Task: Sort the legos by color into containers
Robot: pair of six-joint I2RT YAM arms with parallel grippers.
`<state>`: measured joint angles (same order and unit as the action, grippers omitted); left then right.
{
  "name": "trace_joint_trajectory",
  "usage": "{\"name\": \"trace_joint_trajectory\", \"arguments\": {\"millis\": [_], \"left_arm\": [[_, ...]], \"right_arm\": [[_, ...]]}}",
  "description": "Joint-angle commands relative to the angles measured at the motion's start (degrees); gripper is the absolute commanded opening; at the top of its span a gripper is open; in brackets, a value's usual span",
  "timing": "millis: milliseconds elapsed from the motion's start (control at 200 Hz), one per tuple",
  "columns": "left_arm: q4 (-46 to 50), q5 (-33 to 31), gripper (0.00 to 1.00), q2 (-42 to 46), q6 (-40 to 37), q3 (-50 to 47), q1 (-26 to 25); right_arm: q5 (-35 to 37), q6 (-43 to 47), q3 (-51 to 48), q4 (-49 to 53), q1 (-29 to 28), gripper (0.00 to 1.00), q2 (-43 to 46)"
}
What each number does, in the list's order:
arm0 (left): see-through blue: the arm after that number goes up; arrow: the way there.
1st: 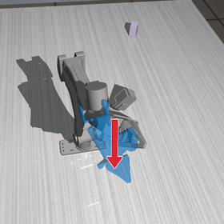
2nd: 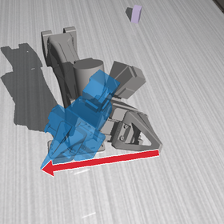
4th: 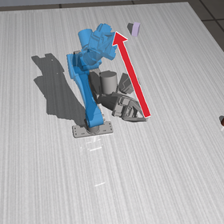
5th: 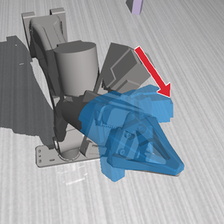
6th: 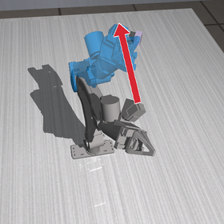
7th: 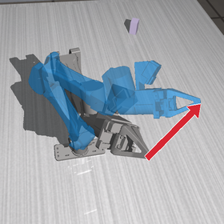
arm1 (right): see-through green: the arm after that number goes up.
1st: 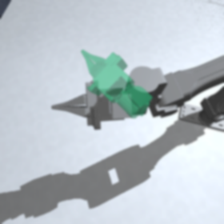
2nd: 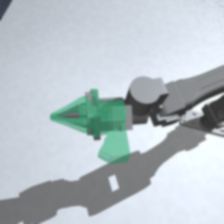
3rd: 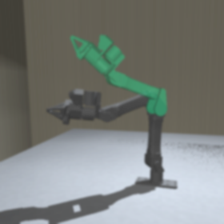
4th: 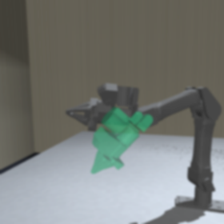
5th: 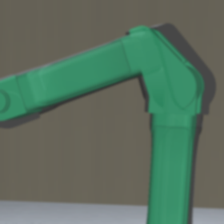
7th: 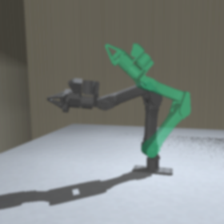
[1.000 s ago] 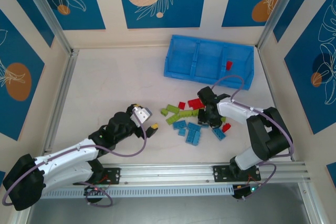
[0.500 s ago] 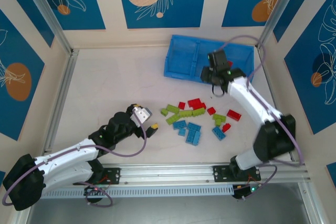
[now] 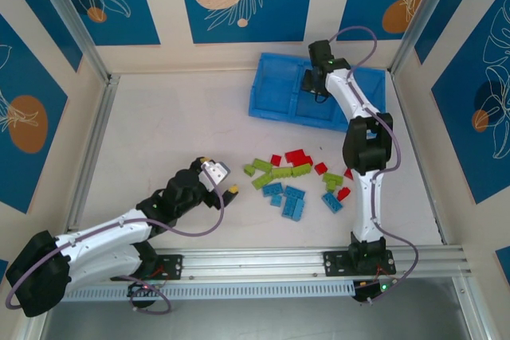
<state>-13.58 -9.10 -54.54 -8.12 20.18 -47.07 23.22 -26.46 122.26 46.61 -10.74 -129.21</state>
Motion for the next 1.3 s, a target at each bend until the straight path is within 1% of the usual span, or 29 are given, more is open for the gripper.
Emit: {"name": "trace_joint_trajectory", "arguments": {"millis": [0, 60, 155, 185, 230, 265, 305, 370, 480, 590, 655, 735, 800, 835, 930, 1020, 1140, 1245, 1295], "left_arm": [[1.1, -0.3, 1.0, 1.0, -0.7, 1.7, -0.7], [1.4, -1.1, 1.0, 1.2, 0.0, 1.7, -0.6], [2.0, -4.5, 1.0, 0.9, 4.2, 2.6, -0.6], [2.5, -6.4, 1.0, 0.5, 6.4, 3.2, -0.6], [4.6, -9.5, 1.0, -0.6, 9.8, 4.7, -0.6], [6.2, -10.4, 1.0, -1.6, 11.0, 6.0, -0.6], [7.9, -10.5, 1.0, -2.9, 12.2, 7.3, -0.5], [9.6, -9.8, 1.0, -4.4, 14.2, 9.0, -0.6], [12.8, -6.9, 0.99, -7.1, 19.9, 12.6, -0.5], [21.7, -2.9, 0.97, -13.1, 25.9, 21.5, -0.4], [27.7, -0.4, 0.94, -18.5, 27.5, 27.6, -0.2], [34.4, 2.6, 0.92, -26.6, 27.9, 34.9, 0.5], [37.3, 3.1, 0.91, -32.4, 27.1, 39.6, 0.6], [38.2, 3.3, 0.92, -35.1, 26.4, 41.4, 0.5], [39.8, 4.5, 0.91, -41.0, 24.2, 45.7, 0.6], [41.3, 6.1, 0.86, -45.5, 23.1, 48.5, 0.8], [40.7, 7.9, 0.81, -49.5, 21.2, 49.8, 1.3], [39.6, 6.9, 0.78, -51.9, 20.0, 50.7, 1.8], [39.6, 7.4, 0.75, -53.0, 19.8, 51.2, 2.2]], "right_arm": [[-0.6, 0.2, 0.2, 4.9, -0.1, 0.5, 6.5], [-2.7, -0.6, -6.8, 2.5, -0.6, 0.5, 12.4], [-7.1, -1.2, -19.4, -2.5, -2.7, 0.5, 23.2], [-8.3, -1.6, -23.1, -3.1, -3.8, 0.51, 26.8], [-10.0, -1.9, -31.3, -4.6, -6.5, 0.51, 33.2], [-10.9, -1.9, -36.0, -6.0, -8.4, 0.52, 37.8], [-12.1, -1.7, -43.6, -8.3, -12.1, 0.52, 43.8], [-15.1, -1.2, -52.4, -10.0, -17.0, 0.55, 51.3], [-16.2, -4.5, -60.9, -7.6, -22.8, 0.58, 59.9], [-15.4, -6.8, -63.3, -0.5, -26.6, 0.6, 64.8], [-14.2, -7.3, -63.4, 1.9, -28.2, 0.62, 66.5], [-12.7, -7.4, -64.3, 1.3, -28.5, 0.69, 67.9], [-12.4, -7.4, -65.1, 0.0, -27.5, 0.78, 68.4], [-12.9, -7.4, -65.1, -0.3, -26.8, 0.81, 68.2], [-14.1, -7.2, -65.2, -1.5, -25.4, 0.84, 67.7], [-14.7, -6.6, -65.9, -3.0, -24.7, 0.85, 67.8], [-15.2, -6.2, -67.0, -4.0, -23.9, 0.85, 67.9], [-15.6, -6.1, -68.0, -4.4, -23.4, 0.85, 68.0], [-15.8, -5.9, -68.2, -4.4, -23.1, 0.85, 68.1]]}}
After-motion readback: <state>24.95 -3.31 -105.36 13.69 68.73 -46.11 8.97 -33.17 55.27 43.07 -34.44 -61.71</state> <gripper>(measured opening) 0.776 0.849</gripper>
